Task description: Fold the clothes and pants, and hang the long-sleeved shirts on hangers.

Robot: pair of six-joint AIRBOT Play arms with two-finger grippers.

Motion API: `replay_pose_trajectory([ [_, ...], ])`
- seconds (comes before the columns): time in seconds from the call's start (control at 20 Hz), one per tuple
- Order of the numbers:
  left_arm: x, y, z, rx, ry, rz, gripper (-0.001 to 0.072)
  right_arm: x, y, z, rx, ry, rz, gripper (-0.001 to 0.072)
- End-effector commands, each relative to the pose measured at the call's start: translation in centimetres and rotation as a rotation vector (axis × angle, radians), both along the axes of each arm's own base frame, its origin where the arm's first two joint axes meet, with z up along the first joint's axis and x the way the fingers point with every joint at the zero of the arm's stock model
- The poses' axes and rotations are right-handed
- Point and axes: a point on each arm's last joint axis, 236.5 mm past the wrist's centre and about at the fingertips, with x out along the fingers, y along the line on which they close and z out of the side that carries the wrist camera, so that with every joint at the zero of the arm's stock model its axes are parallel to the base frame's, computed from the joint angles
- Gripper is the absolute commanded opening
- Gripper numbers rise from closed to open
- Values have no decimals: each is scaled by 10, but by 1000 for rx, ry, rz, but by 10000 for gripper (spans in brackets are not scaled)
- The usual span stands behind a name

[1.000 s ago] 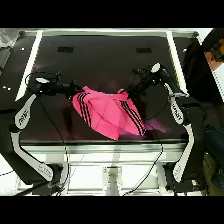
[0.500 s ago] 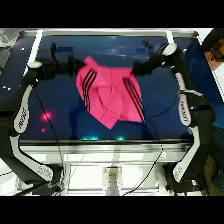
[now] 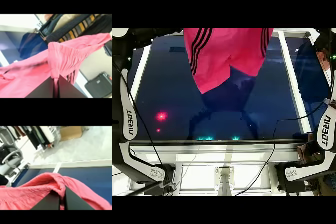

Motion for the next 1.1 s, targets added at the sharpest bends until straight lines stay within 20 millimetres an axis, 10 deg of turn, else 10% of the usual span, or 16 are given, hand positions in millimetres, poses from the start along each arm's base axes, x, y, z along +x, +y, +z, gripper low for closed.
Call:
replay_pose_trajectory([
  [0.0, -11, -11, 10, 22, -28, -22, 21, -23, 18, -8, -30, 64, 70, 6],
  [0.25, -45, -22, 28, 276, -166, 26, 20, -68, 48, -20, -133, 167, 175, 5],
  [0.75, -155, -5, 141, 372, -437, 180, 20, -206, 46, 109, -199, -100, 116, 4],
  [1.05, -114, -5, 93, 365, -245, 193, 21, -174, 51, 40, -242, 124, 142, 5],
])
